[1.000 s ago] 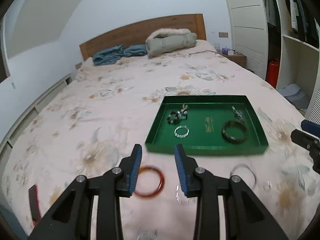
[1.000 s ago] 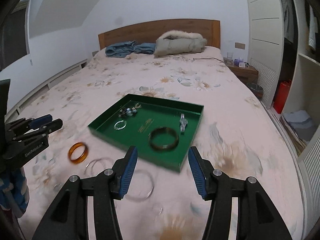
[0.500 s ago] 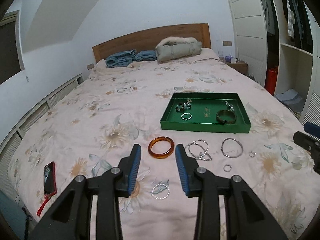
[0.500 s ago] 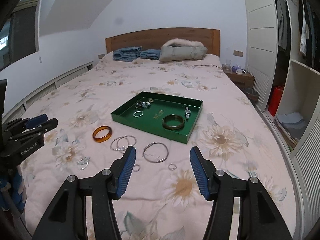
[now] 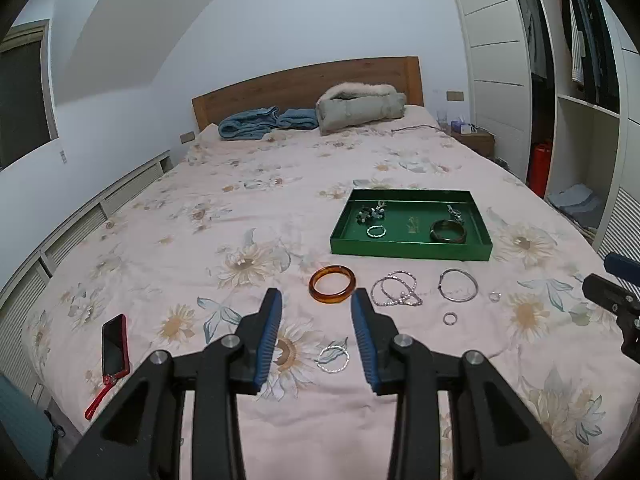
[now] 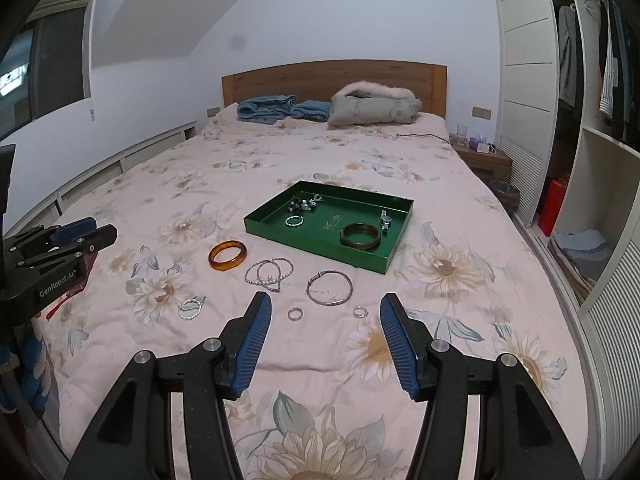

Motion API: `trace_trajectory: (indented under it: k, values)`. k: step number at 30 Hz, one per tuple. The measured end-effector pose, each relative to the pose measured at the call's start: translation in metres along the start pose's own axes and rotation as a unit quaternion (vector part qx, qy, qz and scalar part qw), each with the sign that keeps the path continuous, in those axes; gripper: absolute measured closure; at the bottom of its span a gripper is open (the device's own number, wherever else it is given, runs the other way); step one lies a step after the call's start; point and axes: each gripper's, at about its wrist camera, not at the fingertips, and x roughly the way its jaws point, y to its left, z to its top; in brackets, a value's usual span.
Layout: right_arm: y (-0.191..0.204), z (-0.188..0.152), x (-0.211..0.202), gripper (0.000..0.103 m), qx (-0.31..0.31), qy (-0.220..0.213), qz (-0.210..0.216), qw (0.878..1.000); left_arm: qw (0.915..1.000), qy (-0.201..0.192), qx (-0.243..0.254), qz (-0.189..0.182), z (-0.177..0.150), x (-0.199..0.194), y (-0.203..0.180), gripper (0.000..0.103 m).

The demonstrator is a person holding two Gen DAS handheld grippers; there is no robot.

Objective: Organize jewelry
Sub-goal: 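Withdraw both open grippers from the tray toward the remaining jewelry, then grasp the second twisted silver hoop with the left gripper while the right grasps a small silver ring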

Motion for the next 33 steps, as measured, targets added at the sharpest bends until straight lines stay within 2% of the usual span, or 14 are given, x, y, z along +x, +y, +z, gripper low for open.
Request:
trace_trajectory:
  k: [7,20,26,33]
  values:
    - [0.000,-0.006,-0.008,0.047,0.003,0.001,-0.003,1.000,1.0000,-0.006,0.000,0.000,-0.001,-0.008,0.004,0.063]
    - [-0.004,-0.010,-0.002,0.047,0.009,0.009,-0.008,1.000,1.0000,0.002,-0.002,0.000,-0.005,-0.005,0.007,0.063]
    - [-0.013,-0.014,0.011,0.047,0.016,0.020,-0.013,1.000,0.9993,0.022,-0.028,-0.012,-0.014,0.016,0.023,0.062]
    - [-0.032,-0.027,0.044,0.047,0.032,0.048,-0.022,0.998,0.9962,0.061,-0.047,-0.041,-0.051,0.058,0.053,0.061]
